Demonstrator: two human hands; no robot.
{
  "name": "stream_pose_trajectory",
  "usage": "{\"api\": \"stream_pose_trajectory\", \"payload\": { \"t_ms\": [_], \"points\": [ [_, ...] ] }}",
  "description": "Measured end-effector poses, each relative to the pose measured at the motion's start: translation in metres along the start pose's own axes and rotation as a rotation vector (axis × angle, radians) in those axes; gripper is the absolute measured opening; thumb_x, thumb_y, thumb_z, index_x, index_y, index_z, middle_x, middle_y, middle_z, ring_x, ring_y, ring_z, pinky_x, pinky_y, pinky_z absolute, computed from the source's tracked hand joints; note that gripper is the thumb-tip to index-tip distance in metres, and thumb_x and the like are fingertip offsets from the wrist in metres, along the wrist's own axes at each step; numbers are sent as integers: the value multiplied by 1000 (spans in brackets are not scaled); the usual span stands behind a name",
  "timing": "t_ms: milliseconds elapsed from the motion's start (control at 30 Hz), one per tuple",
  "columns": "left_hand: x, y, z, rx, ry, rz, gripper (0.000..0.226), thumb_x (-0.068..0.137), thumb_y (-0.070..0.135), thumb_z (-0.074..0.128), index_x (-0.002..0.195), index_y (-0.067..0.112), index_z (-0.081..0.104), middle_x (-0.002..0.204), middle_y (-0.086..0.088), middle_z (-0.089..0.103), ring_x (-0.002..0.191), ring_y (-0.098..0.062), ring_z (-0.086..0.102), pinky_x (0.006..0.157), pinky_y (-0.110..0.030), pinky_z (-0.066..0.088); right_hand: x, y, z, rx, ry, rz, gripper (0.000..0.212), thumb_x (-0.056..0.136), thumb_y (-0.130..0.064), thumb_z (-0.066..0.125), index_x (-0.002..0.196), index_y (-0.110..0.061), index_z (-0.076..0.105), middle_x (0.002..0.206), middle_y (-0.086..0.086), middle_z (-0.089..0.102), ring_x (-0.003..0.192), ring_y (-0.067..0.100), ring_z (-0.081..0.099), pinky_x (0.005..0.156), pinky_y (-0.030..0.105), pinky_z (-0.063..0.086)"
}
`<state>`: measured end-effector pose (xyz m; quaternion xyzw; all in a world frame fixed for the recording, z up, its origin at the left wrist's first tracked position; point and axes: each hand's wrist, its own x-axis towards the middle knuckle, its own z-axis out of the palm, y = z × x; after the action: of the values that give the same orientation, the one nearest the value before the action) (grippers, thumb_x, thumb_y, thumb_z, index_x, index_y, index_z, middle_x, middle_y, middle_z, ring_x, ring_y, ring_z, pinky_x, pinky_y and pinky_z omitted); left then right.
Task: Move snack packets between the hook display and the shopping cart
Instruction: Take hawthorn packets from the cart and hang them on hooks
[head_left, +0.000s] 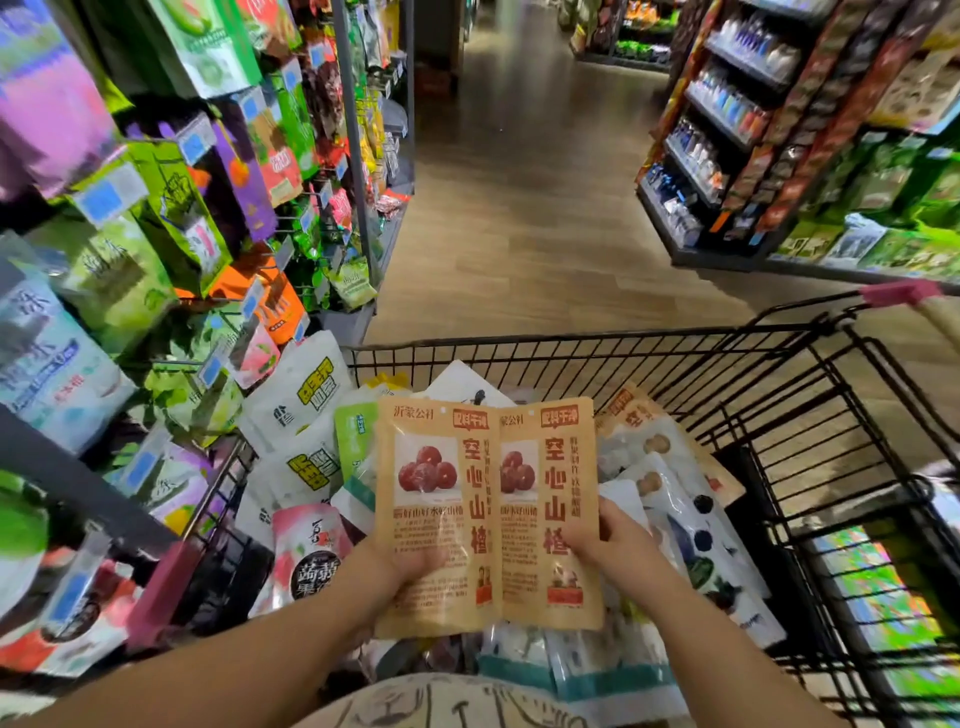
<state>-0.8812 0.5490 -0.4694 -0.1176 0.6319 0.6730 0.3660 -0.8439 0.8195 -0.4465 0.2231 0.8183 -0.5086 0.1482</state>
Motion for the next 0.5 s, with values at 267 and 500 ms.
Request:
{"api": "stream_pose_trajectory", "payload": {
  "t_ms": [267, 500],
  "points": [
    [-1, 2, -4, -29, -21, 6, 37, 77, 2, 72, 113, 4, 63, 105, -16, 72, 97, -34, 69, 91, -56, 51, 13, 17, 10, -69, -155, 97, 29, 84, -36, 71, 112, -31, 67, 102, -11, 75, 97, 11, 71, 95, 45, 54],
    [0, 8, -7, -43, 35, 29, 35, 78, 3, 73, 111, 7, 64, 102, -13, 73, 94, -32, 70, 87, -54, 53, 13, 7, 14, -23, 89, 105, 35, 103, -41, 37, 102, -21, 66, 92, -2, 75, 90, 14, 70, 82, 33, 55]
  ]
}}
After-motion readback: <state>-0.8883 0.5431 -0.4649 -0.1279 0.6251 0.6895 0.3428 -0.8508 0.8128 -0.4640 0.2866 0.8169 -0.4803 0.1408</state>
